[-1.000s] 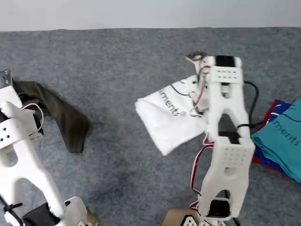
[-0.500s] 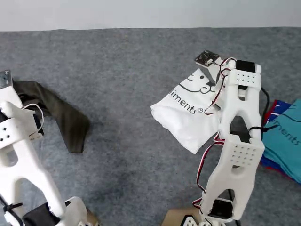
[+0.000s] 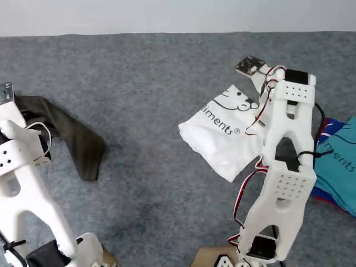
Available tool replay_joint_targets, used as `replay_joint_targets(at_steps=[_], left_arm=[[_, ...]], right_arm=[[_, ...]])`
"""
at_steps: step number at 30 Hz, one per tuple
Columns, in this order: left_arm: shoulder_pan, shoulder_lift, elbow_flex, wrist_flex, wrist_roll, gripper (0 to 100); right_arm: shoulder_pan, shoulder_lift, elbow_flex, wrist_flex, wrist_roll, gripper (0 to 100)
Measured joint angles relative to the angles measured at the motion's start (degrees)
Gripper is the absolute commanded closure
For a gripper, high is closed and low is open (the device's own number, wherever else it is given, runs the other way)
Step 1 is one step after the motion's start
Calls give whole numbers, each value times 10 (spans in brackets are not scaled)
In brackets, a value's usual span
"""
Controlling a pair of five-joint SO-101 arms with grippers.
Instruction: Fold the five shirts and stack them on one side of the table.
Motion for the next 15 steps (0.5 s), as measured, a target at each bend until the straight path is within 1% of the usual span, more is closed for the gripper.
replay_joint_targets(at_steps=[4,5,7,9,10,11,15], left_arm=[[0,0,0,0,0,998],[0,0,0,0,0,998],[0,0,0,0,0,998],[0,0,0,0,0,998],[0,0,0,0,0,998],[0,0,0,0,0,998],[0,0,0,0,0,998]], right_arm=[[0,-32,0,12,-32,797],[0,-39,0,19,-42,813],[0,-51,0,36,-64,883],[-3,-56,0,50,-86,976],[-5,-57,0,53,-98,997],[-6,-57,0,53,-107,981],[-6,-52,0,41,-141,987]])
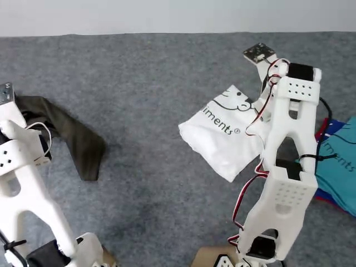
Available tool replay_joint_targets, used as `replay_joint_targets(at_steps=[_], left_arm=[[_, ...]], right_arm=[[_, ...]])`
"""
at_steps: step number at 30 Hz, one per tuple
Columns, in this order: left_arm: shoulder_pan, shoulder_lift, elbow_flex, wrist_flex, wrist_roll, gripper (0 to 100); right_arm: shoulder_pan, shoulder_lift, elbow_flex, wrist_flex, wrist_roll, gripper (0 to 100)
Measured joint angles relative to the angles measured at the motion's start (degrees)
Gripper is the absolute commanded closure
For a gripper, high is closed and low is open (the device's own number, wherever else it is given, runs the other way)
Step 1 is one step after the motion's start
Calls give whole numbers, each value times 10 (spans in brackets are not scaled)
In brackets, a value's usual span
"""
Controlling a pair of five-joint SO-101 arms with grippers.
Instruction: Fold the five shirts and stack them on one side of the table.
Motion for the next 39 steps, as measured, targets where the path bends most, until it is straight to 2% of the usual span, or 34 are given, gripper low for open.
replay_joint_targets(at_steps=[13,27,30,33,39], left_arm=[[0,0,0,9,0,998],[0,0,0,9,0,998],[0,0,0,9,0,998],[0,0,0,9,0,998],[0,0,0,9,0,998]], right_arm=[[-1,125,0,-98,-23,988],[-5,19,-16,11,-38,989],[-14,-5,-16,41,-76,989],[-33,-25,-16,81,-146,988],[-75,-32,-16,107,-406,988]])
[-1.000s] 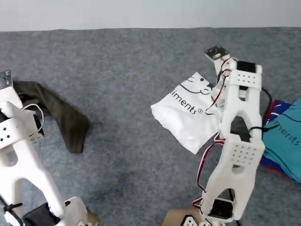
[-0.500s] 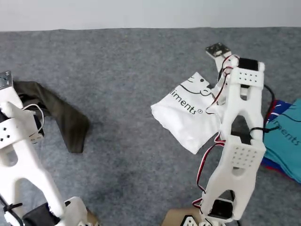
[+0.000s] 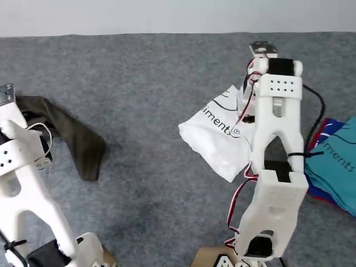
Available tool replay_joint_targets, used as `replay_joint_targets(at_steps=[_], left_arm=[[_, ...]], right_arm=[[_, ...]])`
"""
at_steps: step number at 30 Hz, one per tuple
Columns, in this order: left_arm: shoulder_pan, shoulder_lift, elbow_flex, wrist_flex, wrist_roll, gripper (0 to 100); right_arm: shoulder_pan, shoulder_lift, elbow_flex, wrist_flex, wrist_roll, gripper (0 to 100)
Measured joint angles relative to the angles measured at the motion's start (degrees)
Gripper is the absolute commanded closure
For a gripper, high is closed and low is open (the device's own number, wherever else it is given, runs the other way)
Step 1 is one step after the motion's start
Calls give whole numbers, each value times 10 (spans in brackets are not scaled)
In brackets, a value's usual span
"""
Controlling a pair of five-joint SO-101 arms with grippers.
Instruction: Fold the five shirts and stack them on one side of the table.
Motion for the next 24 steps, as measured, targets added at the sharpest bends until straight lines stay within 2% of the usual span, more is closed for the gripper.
replay_joint_targets(at_steps=[4,7,9,14,16,24], left_arm=[[0,0,0,0,0,998],[0,0,0,0,0,998],[0,0,0,0,0,998],[0,0,0,0,0,998],[0,0,0,0,0,998],[0,0,0,5,0,998]], right_arm=[[-13,0,0,0,-123,974],[-24,0,0,0,-151,934],[-23,0,0,0,-170,870],[-19,0,0,18,-254,634],[-20,0,0,20,-284,579],[-29,40,0,20,-362,567]])
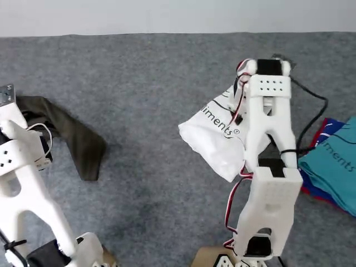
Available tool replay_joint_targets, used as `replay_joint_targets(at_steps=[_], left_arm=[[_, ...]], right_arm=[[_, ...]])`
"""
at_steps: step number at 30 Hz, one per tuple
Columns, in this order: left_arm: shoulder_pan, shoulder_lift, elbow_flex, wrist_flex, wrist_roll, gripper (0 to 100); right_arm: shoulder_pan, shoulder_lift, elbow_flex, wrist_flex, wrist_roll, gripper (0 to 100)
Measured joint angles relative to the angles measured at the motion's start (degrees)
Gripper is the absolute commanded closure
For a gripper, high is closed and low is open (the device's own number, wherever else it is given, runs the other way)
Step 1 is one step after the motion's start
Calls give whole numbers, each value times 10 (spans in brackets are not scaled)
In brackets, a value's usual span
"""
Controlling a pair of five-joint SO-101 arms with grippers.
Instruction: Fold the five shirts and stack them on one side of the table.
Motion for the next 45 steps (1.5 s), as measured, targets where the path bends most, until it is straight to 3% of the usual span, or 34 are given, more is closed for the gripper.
replay_joint_targets(at_steps=[13,45], left_arm=[[0,0,0,1,0,998],[0,0,0,2,0,998]], right_arm=[[-2,109,0,-79,-33,565],[-21,174,-12,-142,-33,568]])
